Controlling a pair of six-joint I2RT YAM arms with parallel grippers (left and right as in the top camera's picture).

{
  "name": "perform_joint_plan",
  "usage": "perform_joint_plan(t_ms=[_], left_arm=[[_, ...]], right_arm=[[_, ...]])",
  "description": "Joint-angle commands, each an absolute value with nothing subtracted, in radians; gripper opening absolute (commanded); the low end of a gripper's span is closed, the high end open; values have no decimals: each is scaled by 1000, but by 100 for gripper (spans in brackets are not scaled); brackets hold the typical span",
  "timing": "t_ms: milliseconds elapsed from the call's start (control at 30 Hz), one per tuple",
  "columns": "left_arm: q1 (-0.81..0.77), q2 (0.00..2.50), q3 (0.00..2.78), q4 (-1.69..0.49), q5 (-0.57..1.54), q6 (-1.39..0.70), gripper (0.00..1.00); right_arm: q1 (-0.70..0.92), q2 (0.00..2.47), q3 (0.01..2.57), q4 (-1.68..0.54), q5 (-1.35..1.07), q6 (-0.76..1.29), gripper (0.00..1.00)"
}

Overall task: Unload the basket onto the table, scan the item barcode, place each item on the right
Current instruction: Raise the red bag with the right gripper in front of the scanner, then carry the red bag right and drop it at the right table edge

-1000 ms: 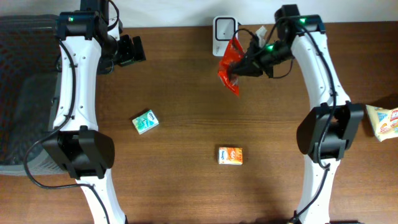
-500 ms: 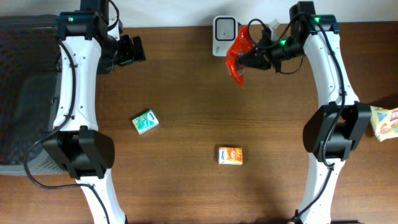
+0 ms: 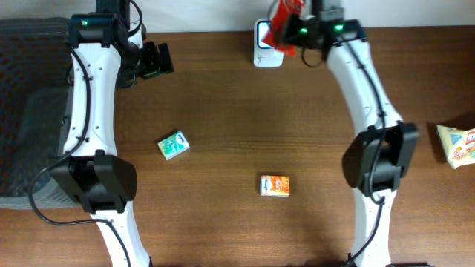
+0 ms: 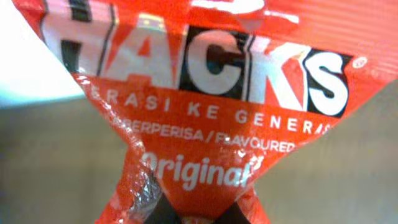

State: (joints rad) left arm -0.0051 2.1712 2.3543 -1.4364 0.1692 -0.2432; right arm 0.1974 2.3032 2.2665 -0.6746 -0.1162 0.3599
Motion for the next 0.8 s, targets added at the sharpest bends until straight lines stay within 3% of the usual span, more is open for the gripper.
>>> perform_joint_plan(t_ms=[0, 200, 767], left_arm=[[-6, 2173, 2361, -1438, 179, -227, 99], [-6, 2173, 2361, -1437, 179, -227, 99], [-6, 2173, 2361, -1437, 179, -227, 99]], right_arm=[[287, 2297, 2293, -555, 216, 230, 4], [347, 2354, 2293, -445, 405, 216, 4], [332, 2423, 2293, -488, 437, 216, 4]])
